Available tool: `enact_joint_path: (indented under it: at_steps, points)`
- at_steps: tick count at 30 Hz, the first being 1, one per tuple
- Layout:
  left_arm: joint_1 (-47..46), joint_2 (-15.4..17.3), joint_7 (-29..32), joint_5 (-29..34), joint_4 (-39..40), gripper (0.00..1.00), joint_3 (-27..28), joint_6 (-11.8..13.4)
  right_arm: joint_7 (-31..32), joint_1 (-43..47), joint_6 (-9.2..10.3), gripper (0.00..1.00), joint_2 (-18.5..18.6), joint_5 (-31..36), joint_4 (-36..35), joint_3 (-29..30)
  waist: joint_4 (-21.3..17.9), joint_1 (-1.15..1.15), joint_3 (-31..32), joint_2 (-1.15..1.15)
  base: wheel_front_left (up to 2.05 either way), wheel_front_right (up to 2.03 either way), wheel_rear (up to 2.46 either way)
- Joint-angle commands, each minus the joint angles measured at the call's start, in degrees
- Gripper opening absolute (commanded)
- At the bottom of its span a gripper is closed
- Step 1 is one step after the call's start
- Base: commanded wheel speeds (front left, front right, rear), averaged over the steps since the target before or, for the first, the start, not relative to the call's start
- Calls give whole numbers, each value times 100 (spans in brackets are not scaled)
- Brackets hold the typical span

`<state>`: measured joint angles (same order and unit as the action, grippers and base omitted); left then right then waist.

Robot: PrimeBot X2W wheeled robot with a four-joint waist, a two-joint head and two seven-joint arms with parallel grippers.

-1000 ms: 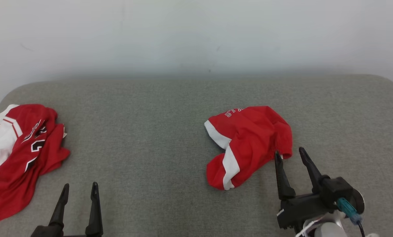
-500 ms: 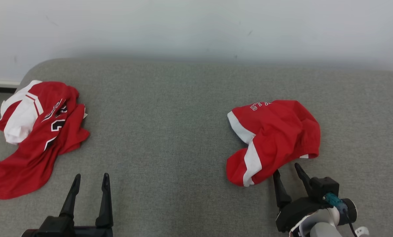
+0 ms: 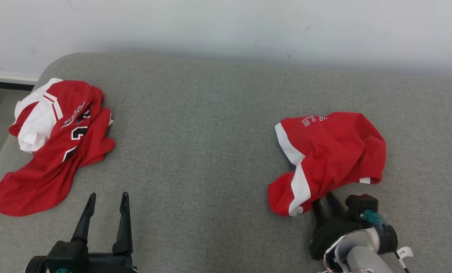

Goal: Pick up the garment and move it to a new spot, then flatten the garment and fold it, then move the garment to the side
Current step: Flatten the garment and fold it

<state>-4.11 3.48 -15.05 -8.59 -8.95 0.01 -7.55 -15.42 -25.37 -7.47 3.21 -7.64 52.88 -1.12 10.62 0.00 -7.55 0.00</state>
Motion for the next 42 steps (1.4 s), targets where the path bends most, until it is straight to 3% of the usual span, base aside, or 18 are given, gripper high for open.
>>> enact_joint_path:
  at_steps: [1,6,15,22,27,28,29,42]
  points:
    - [14,0,-20,5,-13,100,32,12,48,65,-3,0,-53,-73,95,-107,-45,0,39,0,0,0,0]
    - [159,-8,-20,-13,-2,100,107,12,27,191,-2,0,33,-20,-335,-75,-249,0,199,0,0,0,0]
    - [361,-21,-20,-41,41,100,121,13,27,1076,-2,0,650,-133,-1982,11,-761,0,444,0,0,0,0]
    - [412,-30,-20,-20,56,100,63,13,124,1750,-2,0,1145,-368,-2787,284,-940,0,529,0,0,0,0]
    - [443,-39,-20,-18,44,100,50,13,384,2169,-2,1,1230,-540,-3179,580,-984,0,589,0,0,0,0]
    - [456,-41,-20,-21,37,100,47,13,401,2217,-2,35,1202,-560,-3227,597,-985,0,604,0,0,0,0]
    - [478,-42,-20,-25,29,100,40,13,431,2278,-2,100,1177,-579,-3246,602,-986,0,622,0,0,0,0]
    - [592,-38,-20,1,76,100,189,13,154,2509,-3,100,738,-171,-4189,887,-1188,0,698,0,0,0,0]
